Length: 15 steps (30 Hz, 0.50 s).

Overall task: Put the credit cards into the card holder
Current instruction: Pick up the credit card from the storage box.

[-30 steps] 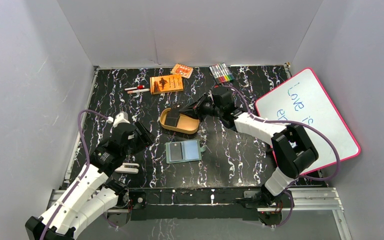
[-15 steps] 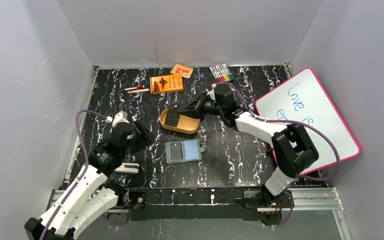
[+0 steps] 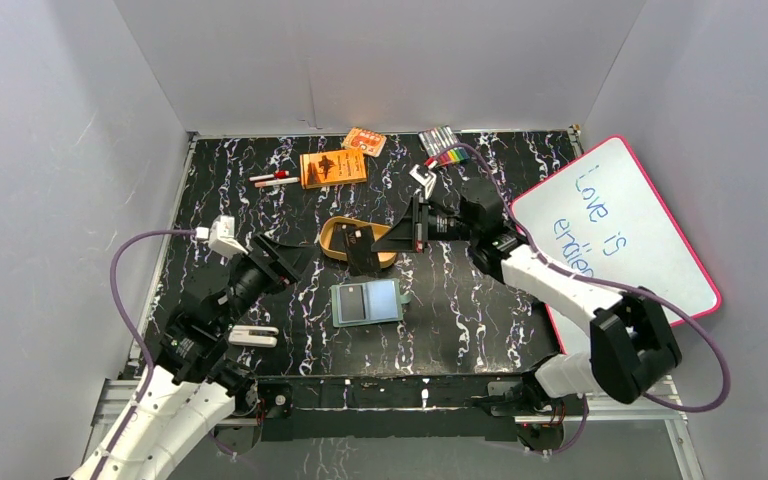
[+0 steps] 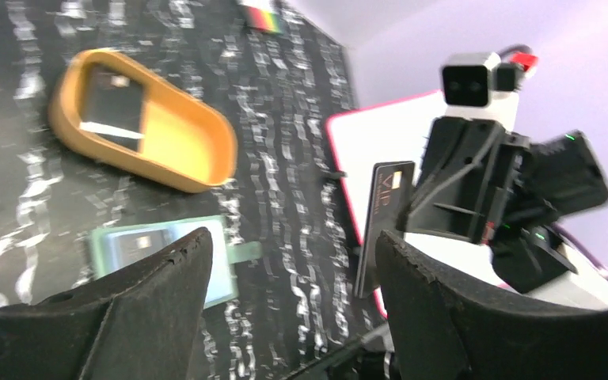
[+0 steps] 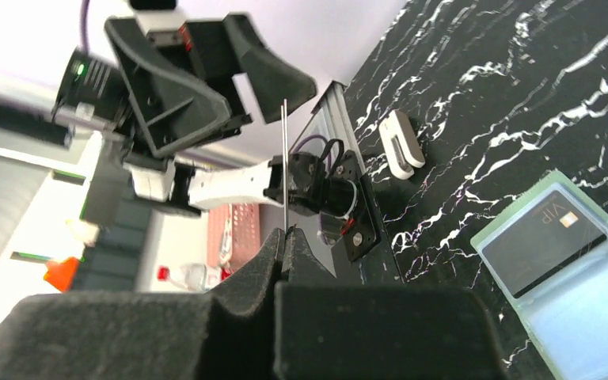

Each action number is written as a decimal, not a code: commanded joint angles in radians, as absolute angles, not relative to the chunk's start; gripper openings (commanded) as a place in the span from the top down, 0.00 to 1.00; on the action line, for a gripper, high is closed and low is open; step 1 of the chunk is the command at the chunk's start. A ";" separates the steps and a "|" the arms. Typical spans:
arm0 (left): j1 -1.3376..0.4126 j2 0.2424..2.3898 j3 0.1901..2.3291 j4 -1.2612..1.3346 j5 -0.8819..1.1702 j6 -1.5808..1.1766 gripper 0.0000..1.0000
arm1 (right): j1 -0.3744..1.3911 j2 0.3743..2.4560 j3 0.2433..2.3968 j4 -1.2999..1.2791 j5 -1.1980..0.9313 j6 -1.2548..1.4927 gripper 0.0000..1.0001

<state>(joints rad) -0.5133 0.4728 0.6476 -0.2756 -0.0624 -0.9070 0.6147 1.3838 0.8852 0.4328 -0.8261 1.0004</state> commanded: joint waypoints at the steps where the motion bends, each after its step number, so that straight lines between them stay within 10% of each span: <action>1: -0.514 0.470 0.584 0.066 0.210 -0.900 0.27 | 0.609 1.306 0.839 0.592 -0.941 0.891 1.00; 15: -0.514 0.599 0.492 0.558 0.578 -1.031 0.30 | 0.609 1.228 0.732 0.937 -0.982 1.067 1.00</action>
